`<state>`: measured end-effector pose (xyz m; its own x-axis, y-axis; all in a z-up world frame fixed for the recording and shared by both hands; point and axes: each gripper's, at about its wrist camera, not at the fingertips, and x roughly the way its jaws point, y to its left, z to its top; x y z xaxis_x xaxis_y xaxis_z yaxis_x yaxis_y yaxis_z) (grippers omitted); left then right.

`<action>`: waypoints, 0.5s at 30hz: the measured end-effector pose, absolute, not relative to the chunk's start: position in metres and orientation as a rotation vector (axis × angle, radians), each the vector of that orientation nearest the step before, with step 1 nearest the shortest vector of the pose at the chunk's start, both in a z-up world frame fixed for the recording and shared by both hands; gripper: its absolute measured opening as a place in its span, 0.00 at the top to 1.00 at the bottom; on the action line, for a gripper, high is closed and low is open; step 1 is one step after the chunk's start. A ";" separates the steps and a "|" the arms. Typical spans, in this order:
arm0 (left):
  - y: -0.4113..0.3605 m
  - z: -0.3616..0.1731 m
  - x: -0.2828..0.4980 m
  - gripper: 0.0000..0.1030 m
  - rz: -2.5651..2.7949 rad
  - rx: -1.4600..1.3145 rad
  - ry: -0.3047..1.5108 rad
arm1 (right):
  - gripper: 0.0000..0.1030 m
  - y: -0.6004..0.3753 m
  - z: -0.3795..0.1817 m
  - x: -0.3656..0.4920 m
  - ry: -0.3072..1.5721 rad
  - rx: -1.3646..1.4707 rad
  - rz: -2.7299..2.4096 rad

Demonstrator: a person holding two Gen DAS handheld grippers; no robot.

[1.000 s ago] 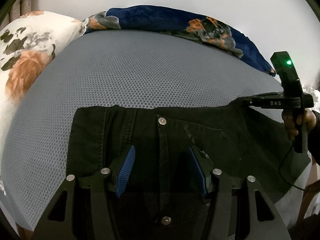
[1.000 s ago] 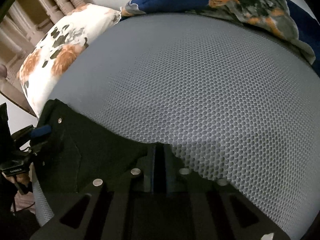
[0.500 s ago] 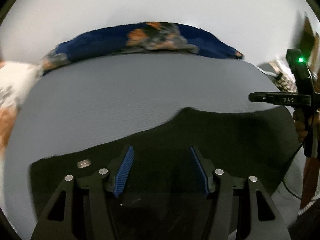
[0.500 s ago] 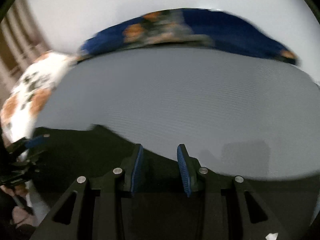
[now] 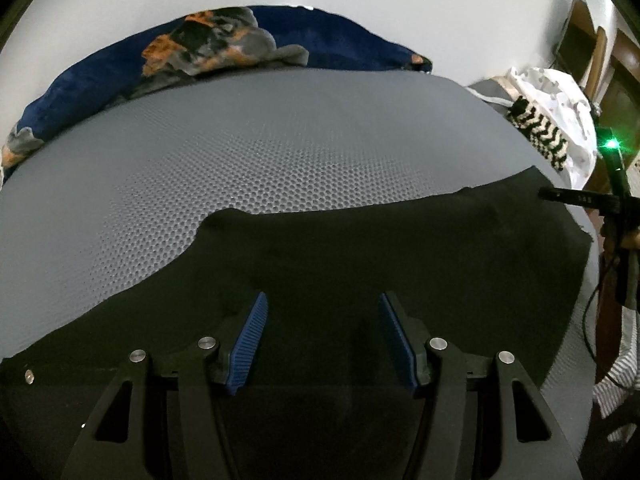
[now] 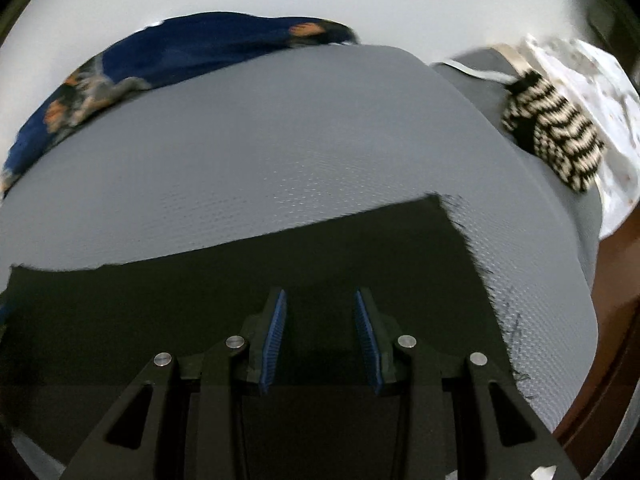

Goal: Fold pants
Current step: 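Grasp the leg hem corner of the black pants with the right tool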

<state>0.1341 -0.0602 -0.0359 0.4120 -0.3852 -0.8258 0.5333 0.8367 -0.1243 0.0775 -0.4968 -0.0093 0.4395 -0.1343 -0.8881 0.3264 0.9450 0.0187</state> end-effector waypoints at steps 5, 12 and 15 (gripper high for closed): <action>-0.070 -0.050 0.149 0.43 -0.539 0.167 1.020 | 0.68 -0.516 -0.024 0.093 1.085 0.214 -0.320; -0.077 -0.054 0.161 0.42 -0.508 0.173 1.022 | 0.65 -0.528 -0.026 0.107 1.062 0.197 -0.307; -0.081 -0.053 0.165 0.42 -0.488 0.188 1.020 | 0.65 -0.533 -0.026 0.110 1.055 0.221 -0.300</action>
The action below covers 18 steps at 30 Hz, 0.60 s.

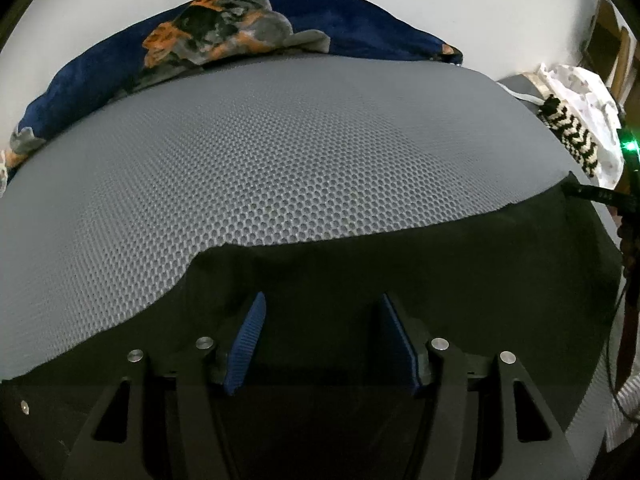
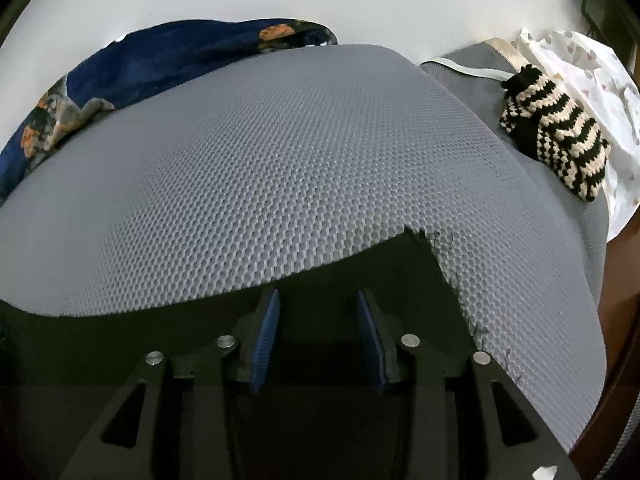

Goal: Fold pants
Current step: 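Grasp the leg hem corner of the black pants with the right tool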

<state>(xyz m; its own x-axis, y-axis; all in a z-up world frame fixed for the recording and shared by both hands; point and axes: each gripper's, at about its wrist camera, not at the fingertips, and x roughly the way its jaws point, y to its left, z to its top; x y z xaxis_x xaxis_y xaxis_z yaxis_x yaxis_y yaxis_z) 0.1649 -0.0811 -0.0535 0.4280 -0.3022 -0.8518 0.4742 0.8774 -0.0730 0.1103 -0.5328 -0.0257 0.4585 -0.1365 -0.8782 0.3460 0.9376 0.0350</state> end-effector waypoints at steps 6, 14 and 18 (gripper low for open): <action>-0.086 -0.051 0.181 0.42 -0.457 0.157 1.034 | 0.63 -0.543 -0.021 0.114 1.067 0.250 -0.272; -0.086 -0.036 0.171 0.41 -0.456 0.140 1.036 | 0.61 -0.578 -0.003 0.075 1.011 0.413 -0.208; -0.087 -0.031 0.154 0.41 -0.470 0.146 1.041 | 0.61 -0.599 -0.001 0.052 1.014 0.474 -0.194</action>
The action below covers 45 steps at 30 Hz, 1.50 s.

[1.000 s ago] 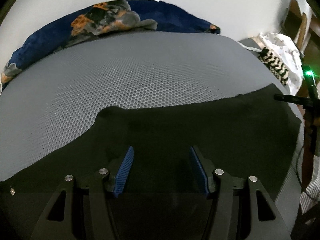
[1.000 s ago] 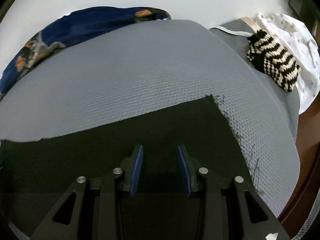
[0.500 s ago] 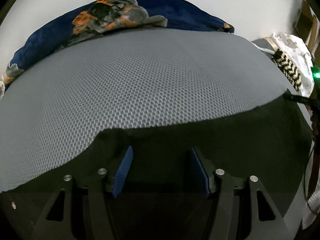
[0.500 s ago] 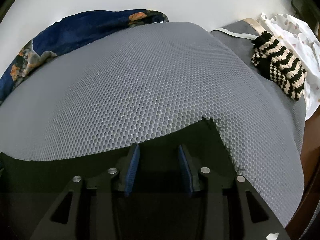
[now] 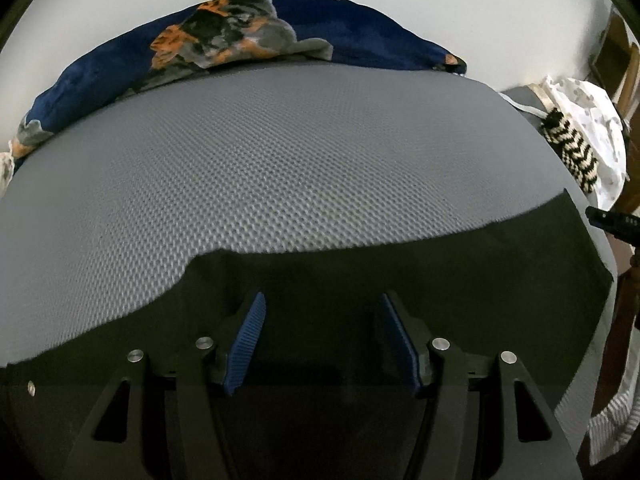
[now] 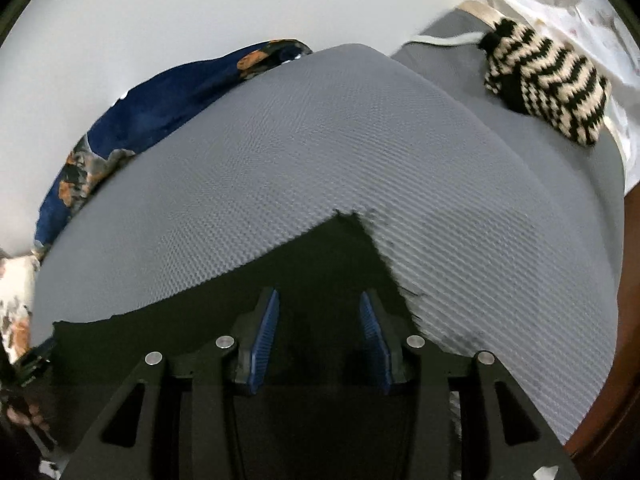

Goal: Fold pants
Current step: 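Grasp the leg hem corner of the black pants with the right tool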

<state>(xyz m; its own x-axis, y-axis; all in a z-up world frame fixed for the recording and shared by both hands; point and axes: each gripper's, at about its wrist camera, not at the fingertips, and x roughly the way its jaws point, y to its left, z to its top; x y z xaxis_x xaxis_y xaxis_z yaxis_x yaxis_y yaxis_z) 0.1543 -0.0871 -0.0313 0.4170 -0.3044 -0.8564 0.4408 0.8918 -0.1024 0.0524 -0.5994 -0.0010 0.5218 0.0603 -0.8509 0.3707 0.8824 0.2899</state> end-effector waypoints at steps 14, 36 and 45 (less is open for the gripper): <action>-0.091 -0.034 0.112 0.40 -0.466 0.132 1.086 | 0.54 -0.665 -0.031 0.023 1.105 0.747 -0.063; -0.076 -0.053 0.103 0.38 -0.348 0.131 1.128 | 0.81 -0.674 -0.060 0.026 1.057 0.866 0.247; -0.063 -0.050 0.101 0.38 -0.360 0.053 1.116 | 0.90 -0.652 -0.044 0.028 1.028 0.824 0.158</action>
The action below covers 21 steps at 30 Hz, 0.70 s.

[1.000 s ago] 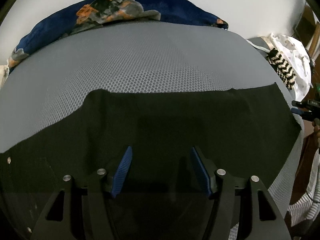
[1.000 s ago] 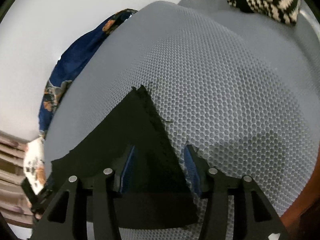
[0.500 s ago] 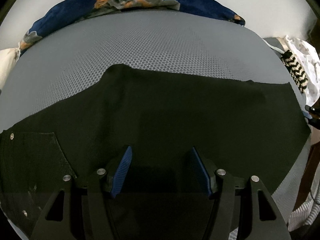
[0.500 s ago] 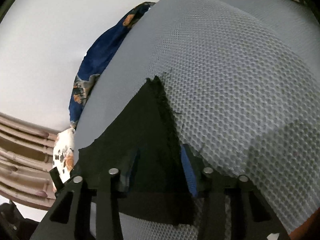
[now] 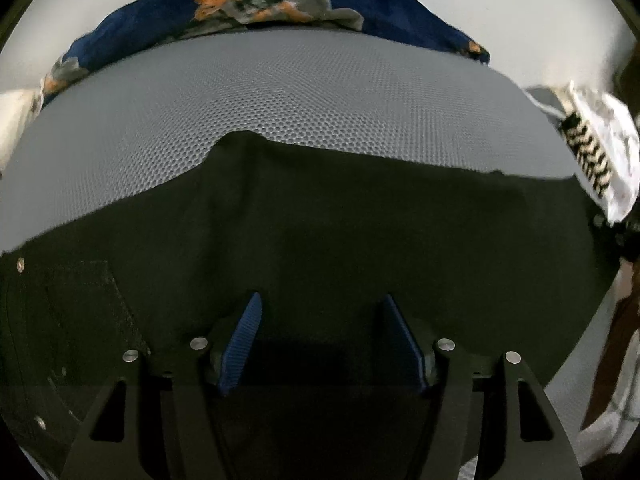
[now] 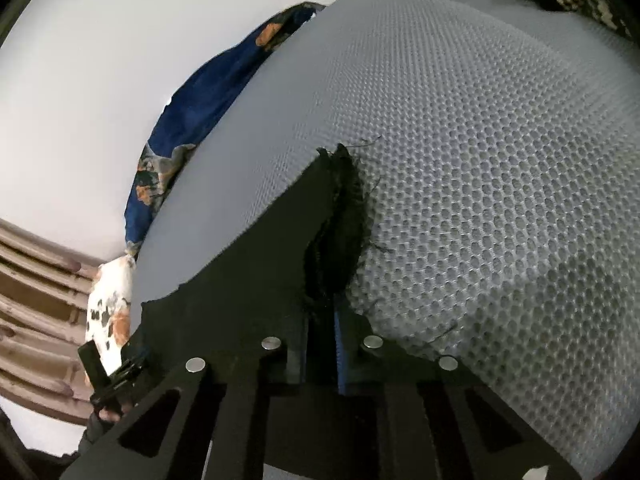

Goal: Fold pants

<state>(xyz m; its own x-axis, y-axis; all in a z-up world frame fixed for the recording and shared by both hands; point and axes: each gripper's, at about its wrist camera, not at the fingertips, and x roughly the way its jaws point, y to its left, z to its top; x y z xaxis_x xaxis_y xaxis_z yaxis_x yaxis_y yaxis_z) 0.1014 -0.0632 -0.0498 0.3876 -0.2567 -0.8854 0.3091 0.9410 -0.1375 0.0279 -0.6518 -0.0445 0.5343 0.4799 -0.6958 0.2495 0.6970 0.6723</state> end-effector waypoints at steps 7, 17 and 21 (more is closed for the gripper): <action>-0.044 -0.033 0.096 0.38 -0.353 0.006 1.063 | 0.91 -0.612 0.001 0.038 0.954 0.832 0.170; -0.008 -0.022 0.092 0.37 -0.337 -0.067 1.023 | 0.91 -0.524 0.050 0.070 0.949 0.768 0.316; 0.006 -0.019 0.090 0.37 -0.332 -0.091 1.030 | 0.91 -0.475 0.056 0.087 0.977 0.727 0.388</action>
